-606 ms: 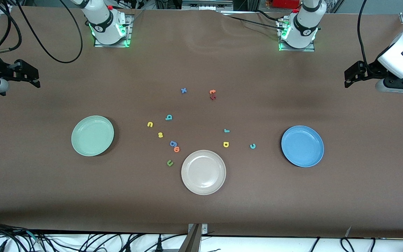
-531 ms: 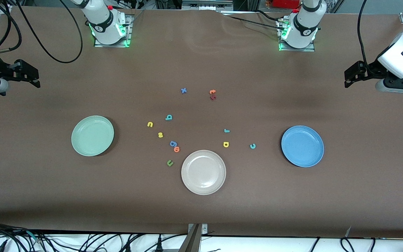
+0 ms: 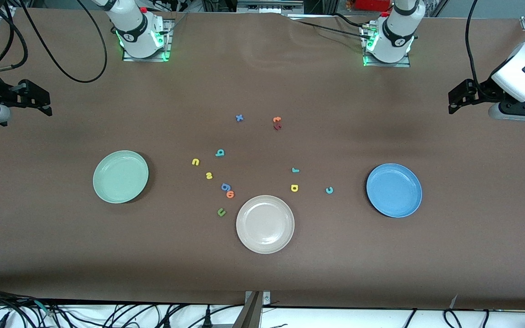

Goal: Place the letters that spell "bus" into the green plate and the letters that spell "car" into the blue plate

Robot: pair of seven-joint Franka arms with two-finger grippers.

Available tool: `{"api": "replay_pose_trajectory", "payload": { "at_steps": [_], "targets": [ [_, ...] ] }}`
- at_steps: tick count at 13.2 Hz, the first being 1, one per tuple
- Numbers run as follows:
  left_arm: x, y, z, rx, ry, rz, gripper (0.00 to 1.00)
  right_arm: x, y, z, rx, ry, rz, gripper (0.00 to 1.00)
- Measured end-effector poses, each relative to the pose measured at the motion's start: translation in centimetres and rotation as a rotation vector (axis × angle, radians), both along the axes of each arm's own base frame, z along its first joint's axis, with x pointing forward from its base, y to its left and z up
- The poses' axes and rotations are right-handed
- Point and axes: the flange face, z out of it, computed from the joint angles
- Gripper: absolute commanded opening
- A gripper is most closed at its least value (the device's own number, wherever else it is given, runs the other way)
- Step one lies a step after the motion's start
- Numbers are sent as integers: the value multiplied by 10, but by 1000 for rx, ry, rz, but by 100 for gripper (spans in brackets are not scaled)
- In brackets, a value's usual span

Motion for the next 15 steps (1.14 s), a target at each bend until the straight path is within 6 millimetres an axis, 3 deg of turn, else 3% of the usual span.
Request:
{"api": "replay_pose_trajectory", "payload": {
  "at_steps": [15],
  "targets": [
    [-5,-1,1,2,35,-2,100,0,0,1,0,-3,0,100]
  ]
}}
